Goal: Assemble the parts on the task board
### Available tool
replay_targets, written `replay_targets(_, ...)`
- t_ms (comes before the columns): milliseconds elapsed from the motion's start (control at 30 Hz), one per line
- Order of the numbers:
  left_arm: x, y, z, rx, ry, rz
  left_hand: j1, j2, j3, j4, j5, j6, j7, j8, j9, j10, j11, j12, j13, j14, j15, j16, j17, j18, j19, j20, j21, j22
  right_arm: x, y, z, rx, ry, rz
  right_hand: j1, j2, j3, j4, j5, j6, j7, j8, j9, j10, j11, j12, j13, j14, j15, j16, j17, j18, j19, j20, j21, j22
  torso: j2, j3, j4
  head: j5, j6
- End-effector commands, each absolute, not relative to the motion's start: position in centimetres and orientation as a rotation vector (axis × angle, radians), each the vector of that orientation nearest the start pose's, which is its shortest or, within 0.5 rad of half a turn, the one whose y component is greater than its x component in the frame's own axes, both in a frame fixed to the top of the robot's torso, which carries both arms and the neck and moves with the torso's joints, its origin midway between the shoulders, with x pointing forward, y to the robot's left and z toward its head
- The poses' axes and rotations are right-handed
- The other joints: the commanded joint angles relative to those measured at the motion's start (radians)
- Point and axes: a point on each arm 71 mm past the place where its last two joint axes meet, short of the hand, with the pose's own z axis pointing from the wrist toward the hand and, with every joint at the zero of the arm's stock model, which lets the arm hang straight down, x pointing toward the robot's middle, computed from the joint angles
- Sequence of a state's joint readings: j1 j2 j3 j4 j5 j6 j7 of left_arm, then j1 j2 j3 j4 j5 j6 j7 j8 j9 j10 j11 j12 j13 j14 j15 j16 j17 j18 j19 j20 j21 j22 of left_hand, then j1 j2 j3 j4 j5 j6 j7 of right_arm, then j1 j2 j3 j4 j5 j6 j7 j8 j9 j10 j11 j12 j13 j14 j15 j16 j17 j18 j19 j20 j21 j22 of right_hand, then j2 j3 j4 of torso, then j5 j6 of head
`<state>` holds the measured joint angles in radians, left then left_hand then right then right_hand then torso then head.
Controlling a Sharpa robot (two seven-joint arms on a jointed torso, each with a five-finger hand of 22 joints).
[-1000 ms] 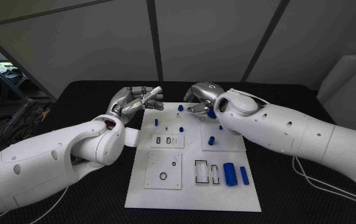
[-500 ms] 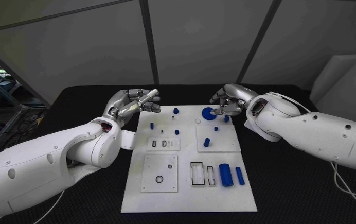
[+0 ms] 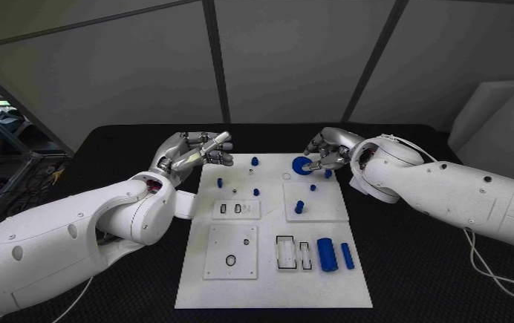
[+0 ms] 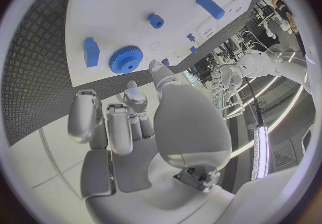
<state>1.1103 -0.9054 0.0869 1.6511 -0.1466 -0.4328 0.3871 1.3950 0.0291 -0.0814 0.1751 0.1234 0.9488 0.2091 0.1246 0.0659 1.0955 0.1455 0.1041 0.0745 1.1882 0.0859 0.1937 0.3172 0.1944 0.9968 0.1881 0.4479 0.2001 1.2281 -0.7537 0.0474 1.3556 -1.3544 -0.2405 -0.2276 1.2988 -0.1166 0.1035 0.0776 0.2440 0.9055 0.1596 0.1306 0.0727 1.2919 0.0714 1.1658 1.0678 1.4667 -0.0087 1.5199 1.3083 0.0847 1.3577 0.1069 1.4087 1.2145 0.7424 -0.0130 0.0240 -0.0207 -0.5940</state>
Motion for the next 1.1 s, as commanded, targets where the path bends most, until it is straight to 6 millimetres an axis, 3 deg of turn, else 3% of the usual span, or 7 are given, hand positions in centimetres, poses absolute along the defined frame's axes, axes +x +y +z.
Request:
replay_targets(33, 46.8, 20.8, -15.9, -1.011, 1.348, -1.533, -0.005, 0.005, -0.006, -0.002, -0.001, 0.002, 0.002, -0.004, 0.000, 0.000, 0.005, -0.006, 0.000, 0.001, 0.004, -0.005, 0.002, -0.013, 0.003, 0.005, 0.006, 0.001, 53.8, -21.5, -16.0, 0.060, 1.728, 0.484, 0.011, 0.004, -0.009, 0.003, -0.001, -0.010, 0.000, 0.004, -0.001, 0.010, 0.000, 0.016, 0.019, 0.080, 0.006, 0.005, 0.134, -0.014, 0.008, -0.001, 0.007, 0.005, 0.001, -0.0015, -0.0016, 0.003, -0.004)
replay_targets(200, 46.8, 20.8, -15.9, -1.009, 1.341, -1.531, -0.004, 0.005, -0.006, -0.002, -0.001, 0.002, 0.002, -0.004, 0.000, 0.000, 0.005, -0.006, 0.001, 0.002, 0.004, -0.005, 0.002, -0.013, 0.003, 0.005, 0.006, 0.002, 54.2, -21.2, -16.2, 0.060, 1.737, 0.477, 0.016, 0.006, -0.011, 0.006, 0.001, -0.012, 0.001, 0.005, -0.001, 0.012, 0.001, 0.025, 0.029, 0.080, 0.007, 0.007, 0.138, -0.014, 0.009, -0.001, 0.008, 0.007, 0.000, 0.0001, -0.0023, 0.003, -0.006)
replay_targets(767, 46.8, 20.8, -15.9, -1.011, 1.342, -1.529, -0.004, 0.005, -0.006, -0.002, -0.001, 0.002, 0.002, -0.004, 0.000, 0.000, 0.005, -0.006, 0.001, 0.002, 0.004, -0.005, 0.002, -0.013, 0.003, 0.005, 0.006, 0.002, 54.8, -20.5, -16.6, 0.044, 1.752, 0.427, 0.033, 0.017, -0.010, 0.009, 0.013, -0.015, 0.002, 0.012, 0.000, 0.012, 0.002, 0.040, 0.049, 0.082, 0.008, 0.012, 0.152, -0.016, 0.013, 0.002, 0.013, 0.017, 0.001, -0.0002, -0.0017, 0.006, -0.009)
replay_targets(1100, 46.8, 20.9, -15.9, -1.012, 1.344, -1.527, -0.004, 0.005, -0.006, -0.002, -0.001, 0.002, 0.002, -0.004, 0.000, 0.000, 0.005, -0.006, 0.001, 0.002, 0.004, -0.005, 0.002, -0.013, 0.003, 0.005, 0.006, 0.002, 54.8, -19.9, -16.7, -0.017, 1.758, 0.401, 0.059, 0.032, -0.002, 0.002, 0.018, 0.004, -0.001, 0.031, 0.004, 0.034, 0.000, 0.081, 0.099, 0.084, 0.007, 0.016, 0.160, -0.017, 0.016, 0.001, 0.017, 0.025, 0.000, 0.0000, -0.0014, 0.006, -0.013)
